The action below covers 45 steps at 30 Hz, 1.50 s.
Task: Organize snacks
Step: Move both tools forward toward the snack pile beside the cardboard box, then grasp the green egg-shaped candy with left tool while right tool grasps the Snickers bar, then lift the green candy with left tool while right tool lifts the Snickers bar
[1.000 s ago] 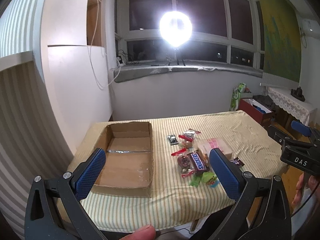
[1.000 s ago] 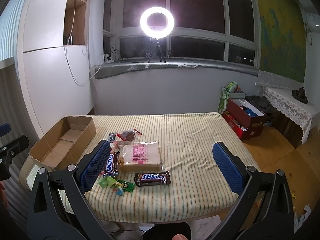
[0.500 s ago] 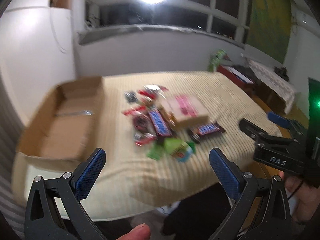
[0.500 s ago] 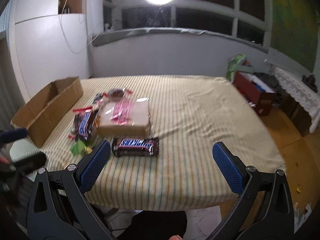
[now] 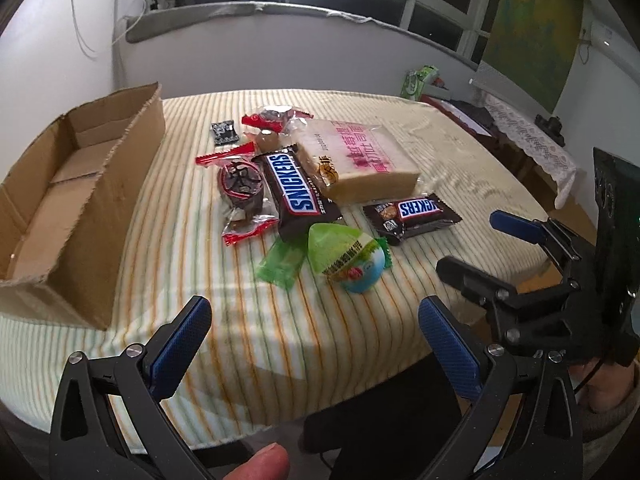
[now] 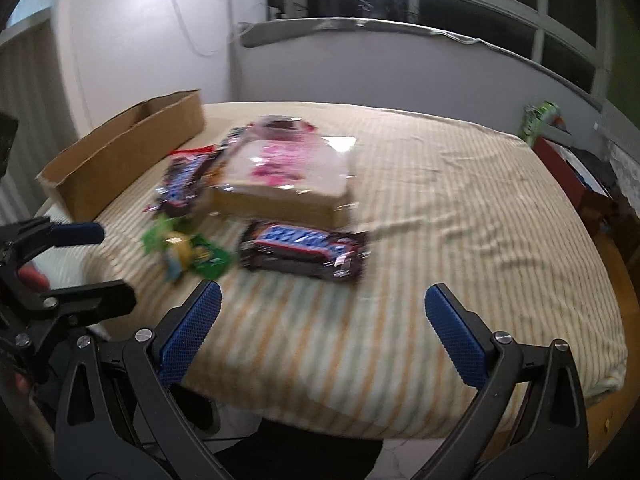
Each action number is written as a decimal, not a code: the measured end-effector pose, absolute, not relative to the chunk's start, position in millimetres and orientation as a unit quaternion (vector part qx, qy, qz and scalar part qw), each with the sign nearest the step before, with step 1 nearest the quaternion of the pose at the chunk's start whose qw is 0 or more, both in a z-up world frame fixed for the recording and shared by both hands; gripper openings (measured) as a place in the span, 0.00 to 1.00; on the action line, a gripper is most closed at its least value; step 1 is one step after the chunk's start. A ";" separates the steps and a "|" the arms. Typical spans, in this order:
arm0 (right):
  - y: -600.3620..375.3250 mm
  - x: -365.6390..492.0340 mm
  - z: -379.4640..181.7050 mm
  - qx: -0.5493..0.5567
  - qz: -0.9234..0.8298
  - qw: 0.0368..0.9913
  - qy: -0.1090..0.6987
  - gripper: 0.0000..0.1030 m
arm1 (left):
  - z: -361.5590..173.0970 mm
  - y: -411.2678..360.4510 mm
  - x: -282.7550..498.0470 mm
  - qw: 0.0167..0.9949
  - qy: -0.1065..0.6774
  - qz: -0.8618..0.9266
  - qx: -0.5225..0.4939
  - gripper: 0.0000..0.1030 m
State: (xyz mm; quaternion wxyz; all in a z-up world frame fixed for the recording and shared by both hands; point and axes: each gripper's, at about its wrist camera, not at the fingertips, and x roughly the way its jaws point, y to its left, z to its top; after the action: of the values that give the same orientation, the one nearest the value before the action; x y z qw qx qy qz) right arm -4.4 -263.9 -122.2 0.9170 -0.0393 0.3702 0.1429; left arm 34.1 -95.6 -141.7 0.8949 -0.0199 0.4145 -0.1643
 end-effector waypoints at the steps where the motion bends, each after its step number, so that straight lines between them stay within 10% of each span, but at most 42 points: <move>1: -264.6 1.0 -123.3 -0.041 0.147 0.915 0.374 1.00 | -143.6 -97.6 37.5 0.894 0.415 -0.165 -0.020 0.99; 6: -260.4 26.9 -128.7 -0.065 0.180 0.908 0.373 1.00 | -153.3 -107.8 50.9 0.894 0.414 -0.169 -0.021 0.96; 17: -241.7 38.6 -143.0 -0.082 0.232 0.896 0.368 0.90 | -157.8 -102.3 59.0 0.903 0.404 -0.144 -0.007 0.53; 29: -252.2 32.1 -140.2 -0.063 0.208 0.908 0.358 0.55 | -156.1 -91.6 56.8 0.904 0.401 -0.149 -0.021 0.45; 45: -260.2 11.9 -130.4 -0.037 0.181 0.923 0.338 0.48 | -140.7 -81.8 53.2 0.913 0.378 -0.151 -0.036 0.44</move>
State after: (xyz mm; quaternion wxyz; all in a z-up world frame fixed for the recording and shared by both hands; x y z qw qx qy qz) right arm 11.9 -260.2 -130.4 0.9228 -0.0374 0.3378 0.1813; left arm 53.2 -81.8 -140.7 0.9127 -0.0361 0.3780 -0.1511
